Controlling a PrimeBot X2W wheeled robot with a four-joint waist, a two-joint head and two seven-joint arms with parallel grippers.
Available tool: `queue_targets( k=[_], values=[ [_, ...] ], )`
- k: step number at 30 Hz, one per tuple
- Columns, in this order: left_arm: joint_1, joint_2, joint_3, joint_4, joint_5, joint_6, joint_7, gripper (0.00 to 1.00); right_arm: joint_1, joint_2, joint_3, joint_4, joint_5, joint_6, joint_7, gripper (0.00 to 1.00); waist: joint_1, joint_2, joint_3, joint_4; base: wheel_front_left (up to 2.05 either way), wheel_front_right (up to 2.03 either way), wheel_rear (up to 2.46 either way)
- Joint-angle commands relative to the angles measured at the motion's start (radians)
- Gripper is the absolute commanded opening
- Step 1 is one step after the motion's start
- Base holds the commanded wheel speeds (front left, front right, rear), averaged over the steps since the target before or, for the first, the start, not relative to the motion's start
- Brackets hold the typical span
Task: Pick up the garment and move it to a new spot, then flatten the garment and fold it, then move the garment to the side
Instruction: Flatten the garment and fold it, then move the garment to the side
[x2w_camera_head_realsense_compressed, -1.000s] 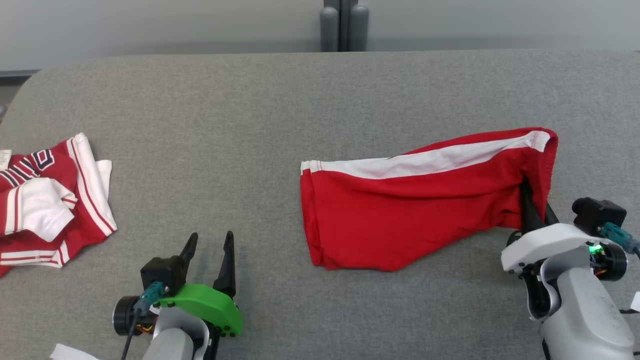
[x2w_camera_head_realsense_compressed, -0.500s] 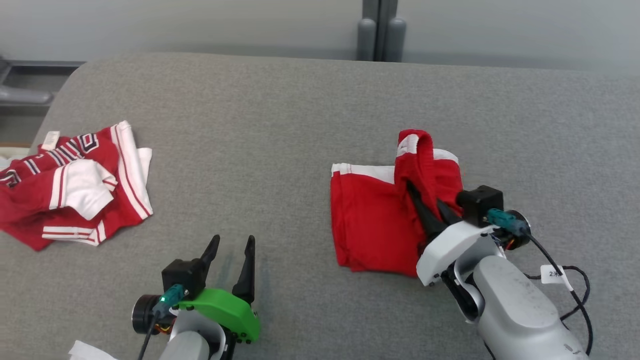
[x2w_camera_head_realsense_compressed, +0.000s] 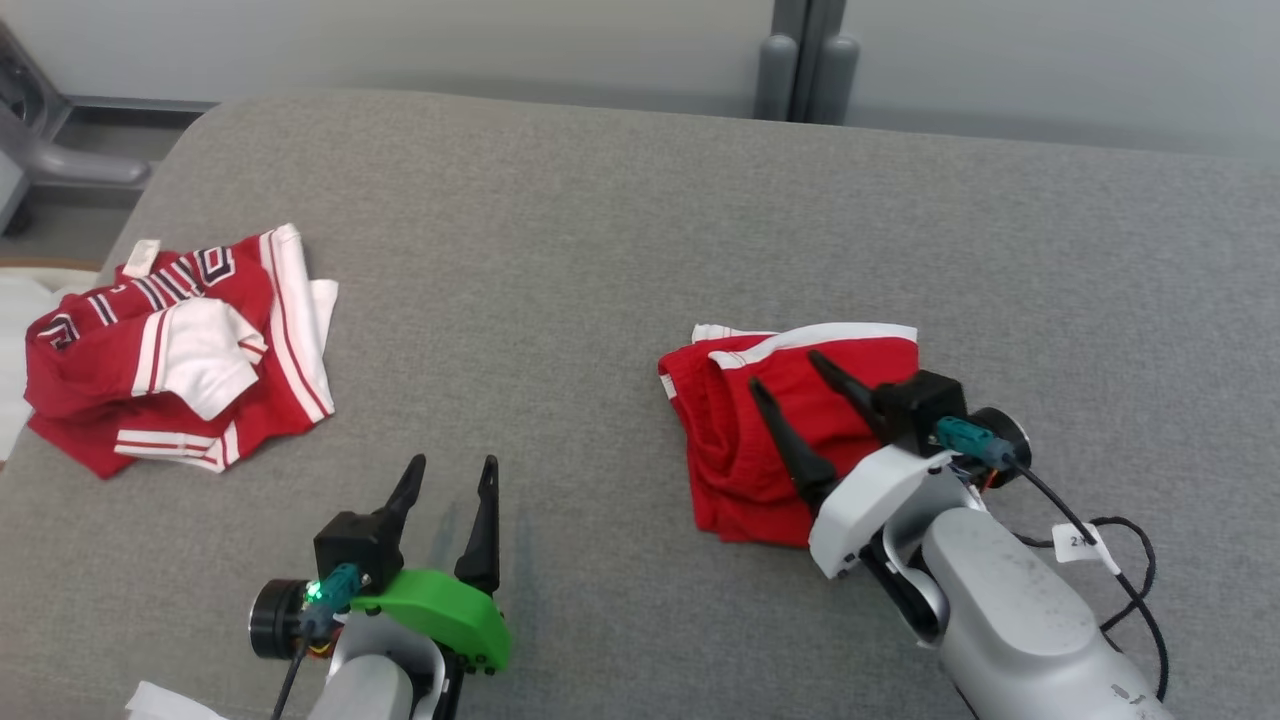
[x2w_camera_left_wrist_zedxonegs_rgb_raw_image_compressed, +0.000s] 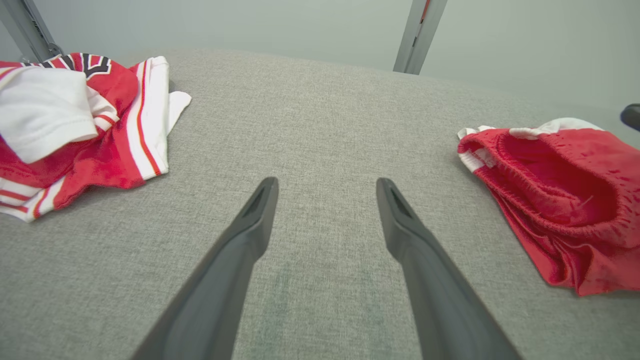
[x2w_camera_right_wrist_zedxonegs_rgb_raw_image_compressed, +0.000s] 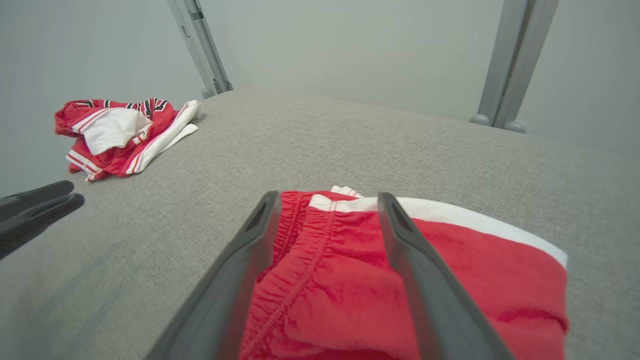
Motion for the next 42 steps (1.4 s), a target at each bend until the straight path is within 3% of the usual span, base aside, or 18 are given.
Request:
queue_targets(
  k=[1,9,17,31,42],
  values=[
    [0.014,0.002,0.010,-0.015,0.025,0.008,-0.001,1.00,0.031,-0.008,-0.044,-0.012,-0.036,-0.001,0.000,1.00,0.0000,0.0000,-0.012,-0.051,0.00,0.00,0.00],
    [0.044,0.007,0.054,-0.099,0.168,0.010,0.000,1.00,0.162,-0.006,-0.300,-0.115,-0.190,-0.001,0.000,1.00,0.0000,0.0000,-0.032,-0.143,0.00,0.00,0.00],
    [0.150,0.006,0.084,-0.150,0.233,0.008,-0.001,1.00,0.307,-0.007,-0.385,-0.145,-0.206,-0.001,0.000,1.00,0.0000,0.0000,-0.092,-0.204,0.00,0.00,0.00],
    [0.257,0.003,0.109,-0.183,0.236,0.009,-0.001,1.00,0.410,-0.006,-0.392,-0.130,-0.175,-0.001,0.000,1.00,0.0000,0.0000,-0.122,-0.218,0.00,0.00,0.00],
    [0.142,0.003,0.077,-0.219,0.206,-0.006,-0.001,1.00,0.185,-0.006,-0.314,-0.090,-0.185,-0.001,0.000,1.00,0.0000,0.0000,0.011,-0.144,0.00,0.00,0.00]
  ],
)
